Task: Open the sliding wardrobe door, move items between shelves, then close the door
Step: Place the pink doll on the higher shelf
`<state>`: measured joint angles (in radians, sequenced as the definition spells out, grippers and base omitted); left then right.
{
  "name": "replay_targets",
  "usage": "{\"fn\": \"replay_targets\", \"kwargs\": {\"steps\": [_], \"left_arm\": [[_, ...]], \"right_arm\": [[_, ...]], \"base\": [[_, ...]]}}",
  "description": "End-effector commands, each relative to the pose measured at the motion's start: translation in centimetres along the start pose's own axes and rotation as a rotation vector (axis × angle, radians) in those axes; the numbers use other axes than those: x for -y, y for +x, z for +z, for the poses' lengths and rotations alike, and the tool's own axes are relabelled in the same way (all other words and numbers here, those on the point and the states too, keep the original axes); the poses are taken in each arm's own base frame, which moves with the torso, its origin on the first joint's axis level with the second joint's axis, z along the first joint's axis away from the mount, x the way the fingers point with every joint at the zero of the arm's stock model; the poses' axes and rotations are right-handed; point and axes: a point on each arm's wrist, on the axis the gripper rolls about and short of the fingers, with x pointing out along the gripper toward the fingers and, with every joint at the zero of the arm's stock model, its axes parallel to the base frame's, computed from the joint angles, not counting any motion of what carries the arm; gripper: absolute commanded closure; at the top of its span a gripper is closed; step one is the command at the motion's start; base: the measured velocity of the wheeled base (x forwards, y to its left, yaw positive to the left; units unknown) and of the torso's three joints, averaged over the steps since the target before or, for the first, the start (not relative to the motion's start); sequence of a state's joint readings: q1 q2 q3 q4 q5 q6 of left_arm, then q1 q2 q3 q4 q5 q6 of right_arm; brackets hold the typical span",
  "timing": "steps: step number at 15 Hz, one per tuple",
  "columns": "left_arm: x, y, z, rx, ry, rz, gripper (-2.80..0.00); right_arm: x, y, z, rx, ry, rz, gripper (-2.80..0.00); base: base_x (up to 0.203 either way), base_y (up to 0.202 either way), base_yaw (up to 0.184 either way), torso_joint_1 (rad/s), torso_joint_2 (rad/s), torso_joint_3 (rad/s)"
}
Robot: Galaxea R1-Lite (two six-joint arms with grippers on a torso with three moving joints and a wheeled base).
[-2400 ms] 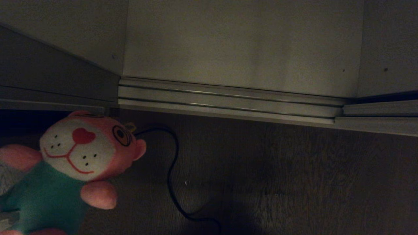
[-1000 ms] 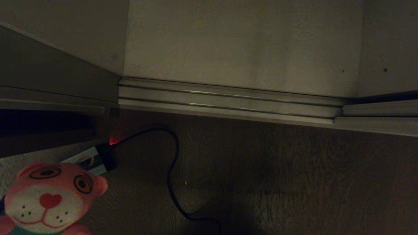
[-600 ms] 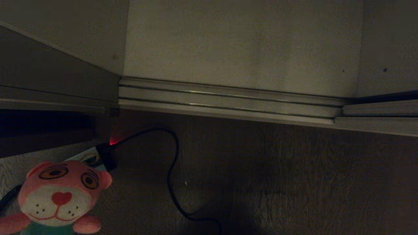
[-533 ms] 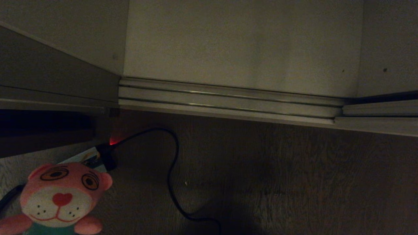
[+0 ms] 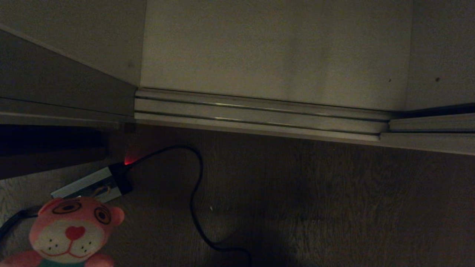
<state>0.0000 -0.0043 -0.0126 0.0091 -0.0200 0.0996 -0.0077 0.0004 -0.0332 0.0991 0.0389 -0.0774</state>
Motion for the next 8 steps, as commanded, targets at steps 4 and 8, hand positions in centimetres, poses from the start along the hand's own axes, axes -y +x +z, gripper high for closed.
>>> {"fn": "replay_targets", "kwargs": {"steps": [4,8], "left_arm": [[0.02,0.13,-0.31,-0.014,0.003,0.003,0.00],[0.02,0.13,-0.31,-0.014,-0.002,0.003,0.00]], "right_arm": [[-0.01,-0.02,-0.03,0.002,-0.001,0.001,0.00],[-0.01,-0.01,-0.03,0.001,-0.001,0.001,0.00]], "base": [[0.000,0.000,0.000,0.000,0.00,0.000],[0.000,0.000,0.000,0.000,0.00,0.000]]}}
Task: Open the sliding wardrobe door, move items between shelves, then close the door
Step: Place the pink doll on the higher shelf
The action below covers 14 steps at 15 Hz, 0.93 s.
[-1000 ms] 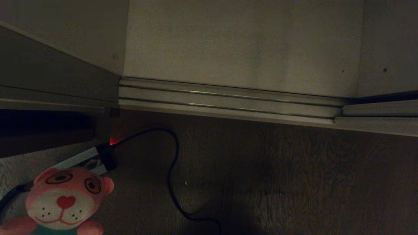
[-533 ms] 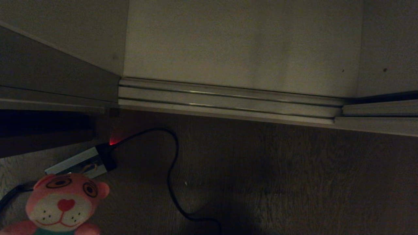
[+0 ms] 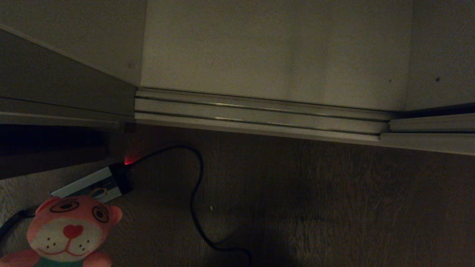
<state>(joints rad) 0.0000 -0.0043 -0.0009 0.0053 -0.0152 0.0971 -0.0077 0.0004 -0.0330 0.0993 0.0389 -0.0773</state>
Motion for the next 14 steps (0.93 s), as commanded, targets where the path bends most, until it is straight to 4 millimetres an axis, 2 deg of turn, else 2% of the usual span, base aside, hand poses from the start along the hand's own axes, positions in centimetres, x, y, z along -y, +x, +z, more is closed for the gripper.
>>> {"fn": "replay_targets", "kwargs": {"steps": [1,4,14], "left_arm": [[0.00,0.04,-0.02,-0.006,0.001,-0.001,0.00],[0.00,0.04,-0.02,-0.006,0.001,-0.001,0.00],[0.01,0.04,-0.04,-0.007,0.006,-0.004,0.00]], "right_arm": [[0.00,-0.03,0.00,0.003,-0.001,0.001,0.00],[0.00,-0.03,0.01,0.004,-0.001,0.001,0.00],[0.00,-0.03,0.01,0.004,-0.001,0.001,0.00]], "base": [[0.000,0.000,0.000,0.000,0.00,0.000],[0.000,0.000,0.000,0.002,0.00,0.103],[0.000,0.000,0.000,0.002,0.00,0.196]]}}
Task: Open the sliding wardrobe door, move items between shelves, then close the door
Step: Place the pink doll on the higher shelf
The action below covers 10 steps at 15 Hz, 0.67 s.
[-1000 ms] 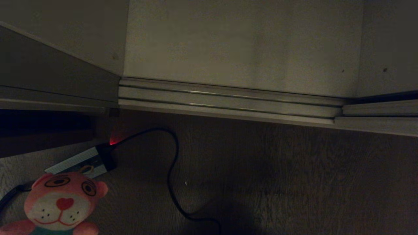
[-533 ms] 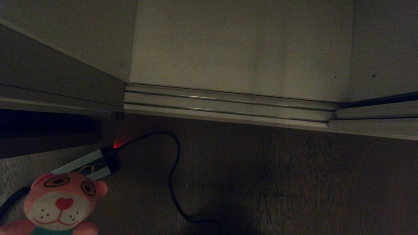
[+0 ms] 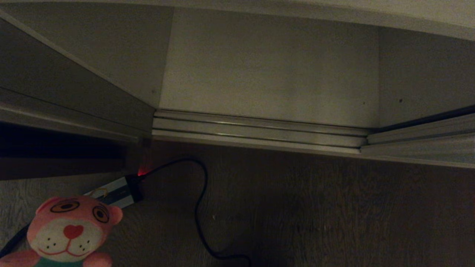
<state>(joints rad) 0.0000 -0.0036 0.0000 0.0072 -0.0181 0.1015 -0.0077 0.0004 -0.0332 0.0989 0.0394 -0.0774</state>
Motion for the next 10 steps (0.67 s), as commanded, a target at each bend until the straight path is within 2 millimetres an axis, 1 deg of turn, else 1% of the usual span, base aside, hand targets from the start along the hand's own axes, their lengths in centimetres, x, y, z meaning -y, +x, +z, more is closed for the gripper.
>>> {"fn": "replay_targets", "kwargs": {"steps": [1,10], "left_arm": [[0.00,0.03,-0.01,-0.006,0.004,-0.001,0.00],[0.00,0.03,0.02,-0.002,-0.002,-0.001,0.00]], "right_arm": [[0.00,-0.02,-0.01,0.003,-0.001,0.000,0.00],[0.00,-0.02,0.00,0.002,-0.001,0.000,0.00]], "base": [[0.000,0.000,0.000,0.002,0.00,0.198],[0.000,0.000,0.000,0.002,0.00,0.203]]}}
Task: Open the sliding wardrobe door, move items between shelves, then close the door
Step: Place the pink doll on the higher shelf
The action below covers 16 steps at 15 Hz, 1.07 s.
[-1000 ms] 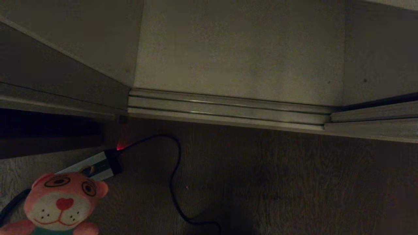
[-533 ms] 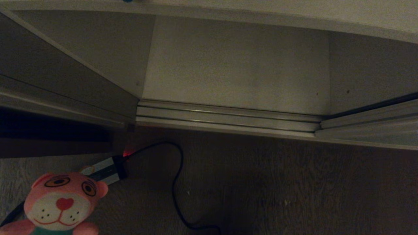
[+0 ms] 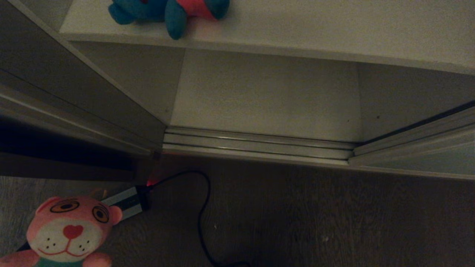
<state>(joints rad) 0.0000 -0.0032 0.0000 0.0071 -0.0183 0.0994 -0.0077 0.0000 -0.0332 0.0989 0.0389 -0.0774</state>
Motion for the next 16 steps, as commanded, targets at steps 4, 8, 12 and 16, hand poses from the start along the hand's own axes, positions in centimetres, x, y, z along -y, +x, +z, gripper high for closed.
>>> {"fn": "replay_targets", "kwargs": {"steps": [4,8,12,16], "left_arm": [[0.00,0.02,0.02,-0.002,-0.001,0.000,0.00],[0.00,0.02,0.02,-0.002,-0.001,0.000,0.00],[0.00,0.02,0.02,-0.002,-0.001,0.000,0.00],[0.00,0.02,0.02,-0.002,-0.003,0.000,0.00]], "right_arm": [[0.00,-0.03,0.00,0.003,-0.001,0.001,0.00],[-0.01,-0.01,-0.04,0.001,-0.001,0.001,0.00],[0.00,-0.02,0.00,0.001,-0.001,0.001,0.00],[0.00,-0.02,0.00,0.001,-0.001,0.001,0.00]], "base": [[0.000,0.000,0.000,0.002,0.00,0.202],[0.000,0.000,0.000,0.003,0.00,0.201],[0.000,0.000,0.000,0.005,0.00,0.200],[0.000,0.000,0.000,0.001,0.00,0.199]]}}
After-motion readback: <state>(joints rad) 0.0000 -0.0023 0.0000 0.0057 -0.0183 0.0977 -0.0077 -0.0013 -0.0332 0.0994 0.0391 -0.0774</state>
